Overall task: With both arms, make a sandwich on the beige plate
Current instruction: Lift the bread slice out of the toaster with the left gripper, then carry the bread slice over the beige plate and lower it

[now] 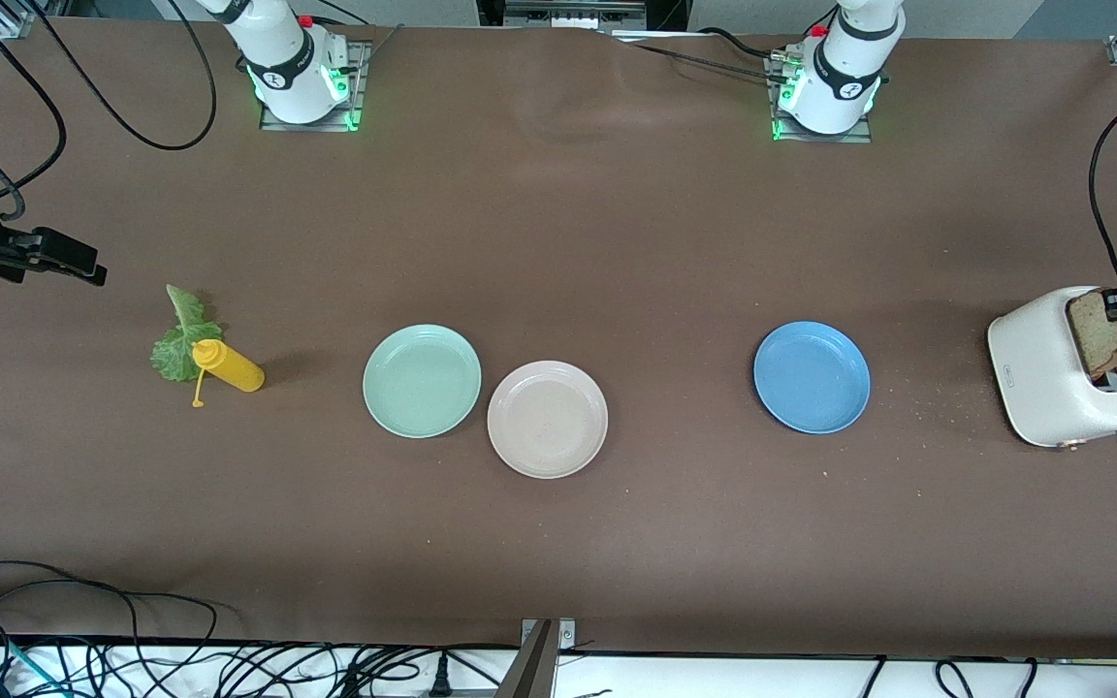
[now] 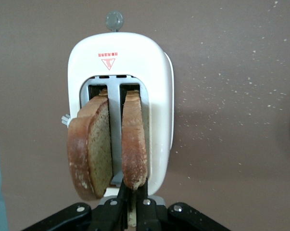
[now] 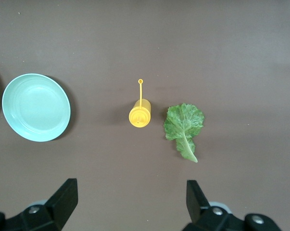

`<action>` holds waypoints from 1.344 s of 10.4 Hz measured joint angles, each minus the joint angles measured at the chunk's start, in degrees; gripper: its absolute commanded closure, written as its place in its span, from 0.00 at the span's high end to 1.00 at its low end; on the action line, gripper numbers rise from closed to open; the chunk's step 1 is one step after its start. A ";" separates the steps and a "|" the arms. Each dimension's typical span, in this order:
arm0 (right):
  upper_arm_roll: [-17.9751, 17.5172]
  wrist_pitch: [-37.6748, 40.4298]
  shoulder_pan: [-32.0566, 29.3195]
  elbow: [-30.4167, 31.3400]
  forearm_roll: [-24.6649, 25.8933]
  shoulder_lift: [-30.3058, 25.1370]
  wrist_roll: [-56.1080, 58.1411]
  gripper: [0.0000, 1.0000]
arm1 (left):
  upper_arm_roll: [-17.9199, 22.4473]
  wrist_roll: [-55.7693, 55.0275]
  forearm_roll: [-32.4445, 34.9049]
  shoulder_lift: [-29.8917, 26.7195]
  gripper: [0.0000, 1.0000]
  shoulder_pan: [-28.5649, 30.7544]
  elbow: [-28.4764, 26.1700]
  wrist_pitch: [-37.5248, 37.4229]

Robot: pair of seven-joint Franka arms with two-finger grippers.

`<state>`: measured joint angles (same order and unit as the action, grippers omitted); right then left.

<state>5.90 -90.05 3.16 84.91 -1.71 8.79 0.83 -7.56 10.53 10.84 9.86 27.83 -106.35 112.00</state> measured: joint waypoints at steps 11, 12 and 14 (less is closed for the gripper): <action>-0.10 0.01 0.63 0.07 -0.02 0.13 0.00 1.00 | -1.32 -0.99 -50.32 -1.06 0.00 -16.77 0.45 -12.26; -0.09 0.02 0.63 0.08 -0.02 0.17 0.00 1.00 | -1.40 -1.00 -55.55 0.81 0.00 -18.63 0.38 -12.21; -0.08 0.02 0.64 0.09 -0.02 0.22 0.00 1.00 | -1.40 -1.04 -67.10 4.70 0.00 -22.05 0.28 -12.14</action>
<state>5.82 -90.03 3.80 84.99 -1.73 9.01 0.83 -8.96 9.49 -56.26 14.56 5.78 -106.07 99.86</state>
